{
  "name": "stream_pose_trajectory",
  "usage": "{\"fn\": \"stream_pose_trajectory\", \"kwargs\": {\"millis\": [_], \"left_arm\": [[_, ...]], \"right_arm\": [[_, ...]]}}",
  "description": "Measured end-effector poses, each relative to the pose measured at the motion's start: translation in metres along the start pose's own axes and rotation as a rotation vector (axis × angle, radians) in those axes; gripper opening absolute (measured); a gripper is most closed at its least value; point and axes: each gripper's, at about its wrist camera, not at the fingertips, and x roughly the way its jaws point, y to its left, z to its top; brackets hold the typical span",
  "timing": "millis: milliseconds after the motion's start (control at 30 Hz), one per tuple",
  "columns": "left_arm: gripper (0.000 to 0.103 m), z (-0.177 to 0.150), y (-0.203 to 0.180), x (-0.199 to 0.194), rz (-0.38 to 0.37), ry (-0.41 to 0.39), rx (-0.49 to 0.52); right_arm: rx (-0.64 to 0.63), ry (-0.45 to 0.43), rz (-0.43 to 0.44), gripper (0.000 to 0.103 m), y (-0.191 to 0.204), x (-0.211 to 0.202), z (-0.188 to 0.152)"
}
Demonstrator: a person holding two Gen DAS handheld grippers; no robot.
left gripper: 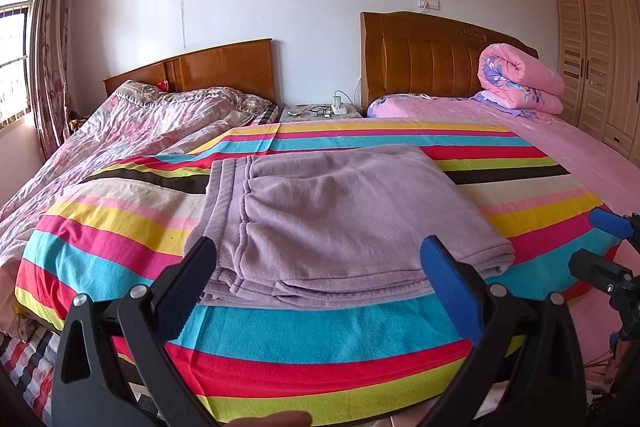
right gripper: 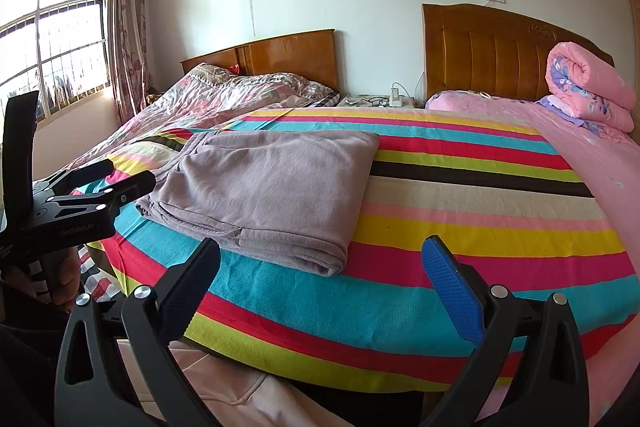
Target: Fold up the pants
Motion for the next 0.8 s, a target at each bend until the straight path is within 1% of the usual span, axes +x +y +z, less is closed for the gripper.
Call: {"fn": "stream_pose_trajectory", "kwargs": {"millis": [333, 500, 800], "left_arm": [[0.102, 0.0005, -0.0001, 0.0000, 0.000, 0.000, -0.001], [0.102, -0.0008, -0.0005, -0.0018, 0.013, -0.005, 0.002], [0.102, -0.0026, 0.0017, 0.0035, 0.006, 0.020, -0.008]], "right_arm": [[0.001, 0.002, 0.001, 0.098, 0.0003, 0.0000, -0.0008], [0.001, 0.002, 0.001, 0.098, 0.0002, 0.0001, -0.0009], [0.006, 0.004, 0.000, 0.098, -0.0015, 0.0016, -0.0053]]}}
